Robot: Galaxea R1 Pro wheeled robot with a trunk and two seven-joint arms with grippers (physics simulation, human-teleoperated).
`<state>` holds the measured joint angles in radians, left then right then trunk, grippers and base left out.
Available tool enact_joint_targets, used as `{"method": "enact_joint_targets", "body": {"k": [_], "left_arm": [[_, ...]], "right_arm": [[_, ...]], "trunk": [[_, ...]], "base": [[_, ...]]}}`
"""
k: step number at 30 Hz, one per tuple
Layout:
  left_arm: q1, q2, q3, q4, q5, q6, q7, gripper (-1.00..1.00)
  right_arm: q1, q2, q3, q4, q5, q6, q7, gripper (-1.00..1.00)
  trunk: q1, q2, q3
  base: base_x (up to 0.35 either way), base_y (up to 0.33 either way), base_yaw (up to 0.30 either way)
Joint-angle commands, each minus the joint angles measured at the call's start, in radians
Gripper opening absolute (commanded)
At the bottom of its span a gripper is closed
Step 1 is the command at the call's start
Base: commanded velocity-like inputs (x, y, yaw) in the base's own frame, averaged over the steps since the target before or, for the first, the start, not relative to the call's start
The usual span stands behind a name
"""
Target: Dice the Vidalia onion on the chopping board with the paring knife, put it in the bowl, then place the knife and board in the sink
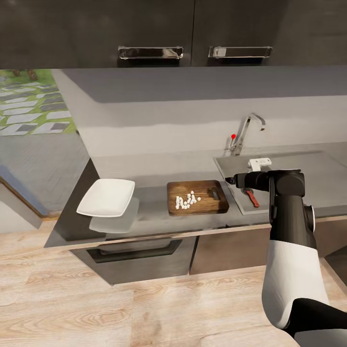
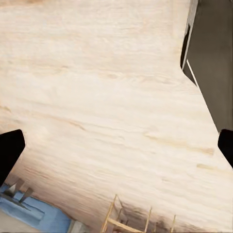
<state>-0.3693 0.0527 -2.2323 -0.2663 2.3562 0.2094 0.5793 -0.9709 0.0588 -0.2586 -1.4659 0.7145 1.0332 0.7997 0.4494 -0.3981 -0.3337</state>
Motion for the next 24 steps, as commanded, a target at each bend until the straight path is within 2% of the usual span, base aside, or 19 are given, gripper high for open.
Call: {"method": "enact_joint_targets", "body": {"k": [1,3,5,6,7,8,9,10,11,12,15,18,24], "left_arm": [[0.002,-0.028,-0.001,-0.004,0.000,-0.038,0.069,1.00],[0.007,-0.087,0.009,-0.004,0.000,-0.108,0.206,1.00],[0.009,-0.111,0.025,-0.005,0.000,-0.149,0.267,1.00],[0.010,-0.115,0.033,-0.005,0.000,-0.158,0.273,1.00],[0.011,-0.119,0.066,-0.004,0.000,-0.175,0.256,1.00],[0.011,-0.117,0.078,-0.004,0.000,-0.178,0.236,1.00],[0.011,-0.107,0.101,-0.004,0.000,-0.175,0.167,1.00],[0.013,-0.068,0.127,-0.004,0.000,-0.141,0.001,1.00],[0.014,-0.053,0.133,-0.004,0.000,-0.122,-0.063,1.00],[0.016,-0.025,0.141,-0.002,0.000,-0.076,-0.186,1.00],[0.017,0.020,0.151,0.007,0.000,0.017,-0.373,1.00],[0.018,0.031,0.154,0.019,0.000,0.064,-0.447,1.00],[0.018,0.034,0.155,0.026,0.000,0.087,-0.462,1.00]], "right_arm": [[-0.001,0.001,-0.002,-0.001,0.010,0.002,0.010,1.00],[-0.002,0.001,-0.002,-0.001,0.010,0.002,0.010,1.00],[-0.002,0.001,-0.002,-0.001,0.010,0.002,0.010,1.00],[-0.002,0.001,-0.002,-0.001,0.010,0.002,0.010,1.00],[-0.002,0.001,-0.002,-0.001,0.010,0.002,0.010,1.00],[-0.002,0.001,-0.002,-0.001,0.010,0.002,0.010,1.00],[-0.002,0.001,-0.002,-0.001,0.010,0.002,0.010,1.00],[-0.001,0.001,-0.002,-0.001,0.010,0.002,0.010,1.00],[-0.001,0.001,-0.002,-0.001,0.010,0.002,0.010,1.00],[-0.002,0.001,-0.002,-0.001,0.010,0.002,0.010,1.00],[-0.001,0.001,-0.002,0.000,0.010,0.002,0.010,1.00],[-0.001,0.001,-0.004,0.029,0.011,0.003,0.010,1.00],[-0.002,-0.001,-0.010,0.131,0.017,0.009,-0.011,1.00]], "trunk": [[0.001,-0.002,-0.002],[0.001,-0.002,-0.002],[0.001,-0.002,-0.002],[0.001,-0.002,-0.002],[0.001,-0.002,-0.002],[0.001,-0.002,-0.002],[0.001,-0.002,-0.002],[0.001,-0.002,-0.002],[0.001,-0.002,-0.002],[0.001,-0.002,-0.002],[0.001,-0.002,-0.002],[0.001,-0.002,-0.002],[0.001,-0.002,-0.002]], "base": [[0.000,0.000,0.000],[0.000,0.000,0.000],[0.000,0.000,0.000],[0.000,0.000,0.000],[0.000,0.000,0.000],[0.000,0.000,0.000],[0.000,0.000,0.000],[0.000,0.000,0.000],[0.000,0.000,0.000],[0.000,0.000,0.000],[0.000,0.000,0.000],[0.000,0.000,0.000],[0.000,0.000,0.000]]}}
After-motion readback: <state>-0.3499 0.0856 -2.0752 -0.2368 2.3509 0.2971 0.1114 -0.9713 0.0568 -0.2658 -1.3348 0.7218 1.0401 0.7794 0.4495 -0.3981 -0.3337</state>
